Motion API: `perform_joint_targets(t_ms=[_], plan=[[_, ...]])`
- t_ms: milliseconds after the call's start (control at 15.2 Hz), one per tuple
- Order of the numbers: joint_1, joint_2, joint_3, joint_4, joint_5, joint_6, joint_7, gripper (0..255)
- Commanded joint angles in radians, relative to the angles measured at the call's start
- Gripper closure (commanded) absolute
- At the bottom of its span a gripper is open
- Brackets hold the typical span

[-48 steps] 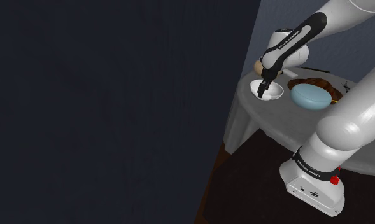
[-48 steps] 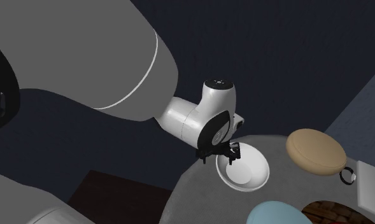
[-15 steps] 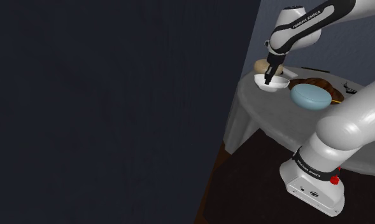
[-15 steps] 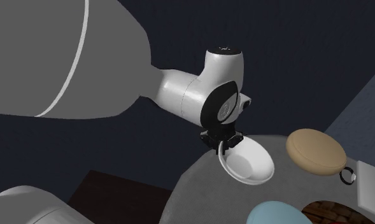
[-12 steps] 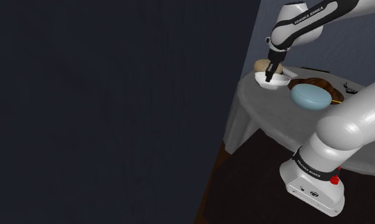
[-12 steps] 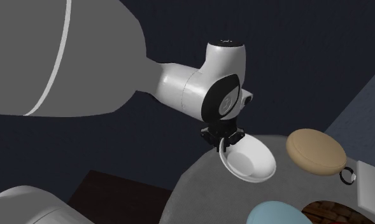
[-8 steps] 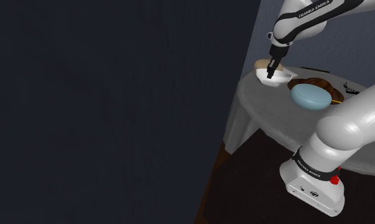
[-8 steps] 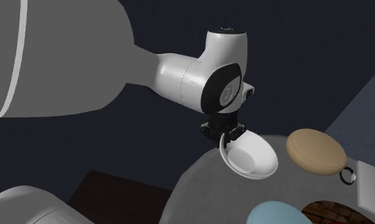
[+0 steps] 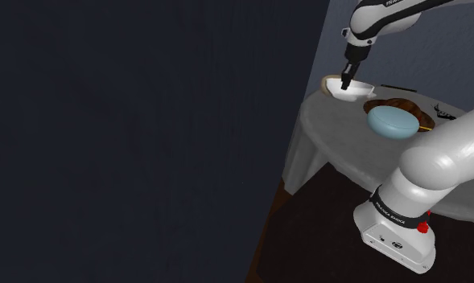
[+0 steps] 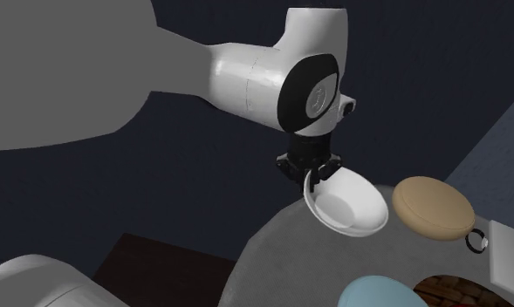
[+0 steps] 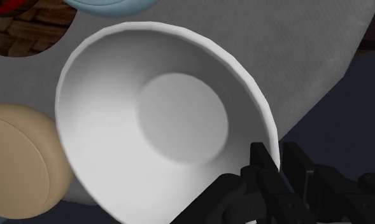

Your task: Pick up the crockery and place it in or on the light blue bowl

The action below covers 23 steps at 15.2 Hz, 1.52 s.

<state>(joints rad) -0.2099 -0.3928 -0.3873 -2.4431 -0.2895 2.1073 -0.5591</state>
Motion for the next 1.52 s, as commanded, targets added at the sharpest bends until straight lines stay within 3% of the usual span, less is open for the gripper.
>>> perform_joint_targets(t_ms=[0, 594, 1188, 1452], plan=[[0.000, -0.008, 0.003, 0.013, 0.001, -0.021, -0.002, 255], [-0.123, -0.189, -0.106, -0.044, -0.103, -0.106, -0.177, 255], [-0.236, -0.287, -0.247, 0.002, -0.198, -0.191, -0.398, 255], [-0.239, -0.276, -0.268, -0.042, -0.214, -0.135, -0.391, 255]])
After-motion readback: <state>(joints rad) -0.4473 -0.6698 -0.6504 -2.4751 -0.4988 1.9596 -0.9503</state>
